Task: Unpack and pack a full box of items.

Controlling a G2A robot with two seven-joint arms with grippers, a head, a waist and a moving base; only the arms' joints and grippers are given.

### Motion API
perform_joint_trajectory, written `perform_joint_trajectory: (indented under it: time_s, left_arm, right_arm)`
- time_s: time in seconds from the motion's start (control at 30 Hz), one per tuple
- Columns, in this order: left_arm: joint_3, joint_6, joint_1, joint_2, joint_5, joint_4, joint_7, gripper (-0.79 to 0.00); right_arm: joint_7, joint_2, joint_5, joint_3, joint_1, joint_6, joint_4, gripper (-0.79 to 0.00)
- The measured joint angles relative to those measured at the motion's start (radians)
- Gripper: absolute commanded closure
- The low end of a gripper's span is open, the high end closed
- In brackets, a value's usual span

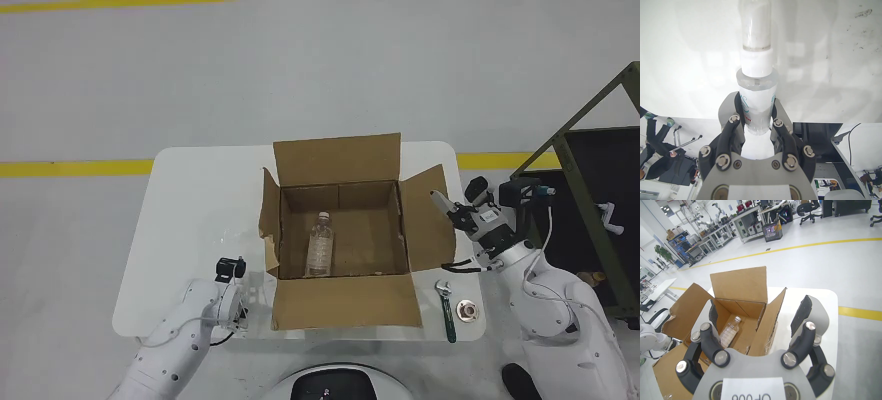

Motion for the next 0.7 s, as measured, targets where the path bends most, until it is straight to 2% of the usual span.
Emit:
perform_joint_trajectory:
  time_s: [0.37,0.53,0.7]
  left_arm:
    - [-0.055,-0.022,0.024,0.009,0.034,-0.100,-0.049,0.000]
    - [-0.132,-0.042,0.047,0.020,0.006,-0.198,-0.095,0.000]
    - [-0.208,-0.065,0.070,0.033,0.008,-0.292,-0.129,0.000]
  right_arm:
    - [0.000,0.000,0.018,0.001,0.004,0.010,0.010,-0.785]
    - [0.024,-0.006,0.186,0.034,0.011,0.095,0.021,-0.785]
    - [0.131,-0.005,0.360,0.073,0.019,0.182,0.024,-0.785]
